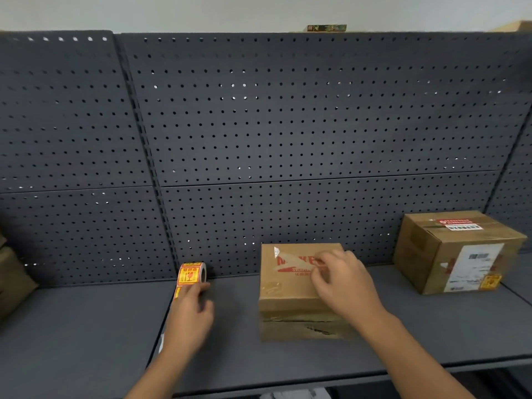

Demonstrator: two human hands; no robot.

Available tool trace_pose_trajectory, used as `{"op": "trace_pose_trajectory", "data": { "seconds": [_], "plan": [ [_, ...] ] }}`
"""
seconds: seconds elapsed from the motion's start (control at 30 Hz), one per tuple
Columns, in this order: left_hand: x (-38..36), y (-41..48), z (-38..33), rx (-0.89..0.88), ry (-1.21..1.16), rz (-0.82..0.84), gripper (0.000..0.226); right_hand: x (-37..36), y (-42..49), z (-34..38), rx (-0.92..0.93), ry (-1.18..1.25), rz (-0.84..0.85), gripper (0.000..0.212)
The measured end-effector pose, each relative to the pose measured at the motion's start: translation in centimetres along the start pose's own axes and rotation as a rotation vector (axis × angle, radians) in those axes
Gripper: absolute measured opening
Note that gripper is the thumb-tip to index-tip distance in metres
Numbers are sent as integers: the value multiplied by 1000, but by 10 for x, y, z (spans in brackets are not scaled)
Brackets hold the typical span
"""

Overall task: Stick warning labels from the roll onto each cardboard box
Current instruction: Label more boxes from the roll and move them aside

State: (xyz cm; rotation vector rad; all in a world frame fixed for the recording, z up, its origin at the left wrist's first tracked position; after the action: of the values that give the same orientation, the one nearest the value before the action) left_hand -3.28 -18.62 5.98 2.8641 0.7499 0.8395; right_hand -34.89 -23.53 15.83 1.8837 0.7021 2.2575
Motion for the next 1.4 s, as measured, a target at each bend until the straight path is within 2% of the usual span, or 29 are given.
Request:
{"op": "trace_pose_trajectory", "data": {
  "seconds": [0.13,0.27,0.53,0.7,0.83,0.93,1.07,1.17,1.4],
  "plan": [
    [32,-16,45,103,218,-104,42,0,-8,41,87,65,-6,31],
    [42,-28,66,178,262,-83,54,-8,-14,79,152,120,-5,28],
    [56,-30,78,197,117,-78,64,-35,-20,137,239,153,23,33],
    [58,-29,84,210,-74,-58,69,-45,-23,163,253,100,-7,33],
    [59,-30,87,239,-84,-39,77,-48,-27,182,227,152,-75,17],
    [58,-29,91,236,-104,-49,70,-59,-30,197,239,228,-33,14],
    [63,-30,93,232,-323,-123,52,-81,-34,216,274,312,116,21],
    [60,-32,84,221,-550,-102,44,-92,-36,225,277,376,169,25],
    [58,-37,78,259,-788,-56,27,-112,-40,245,296,517,216,20]
  ]
}}
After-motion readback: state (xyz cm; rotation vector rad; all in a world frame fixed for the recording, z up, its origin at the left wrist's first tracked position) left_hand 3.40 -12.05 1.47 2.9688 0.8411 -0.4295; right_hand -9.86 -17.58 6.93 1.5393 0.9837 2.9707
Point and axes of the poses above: each hand's wrist, its own y-axis towards the middle knuckle, its own x-axis out of the back of the hand, z = x × y, the point moved 6 cm from there along y, towards the middle knuckle, and after that the axes turned 15 degrees about -y, right-handed, at the moved point
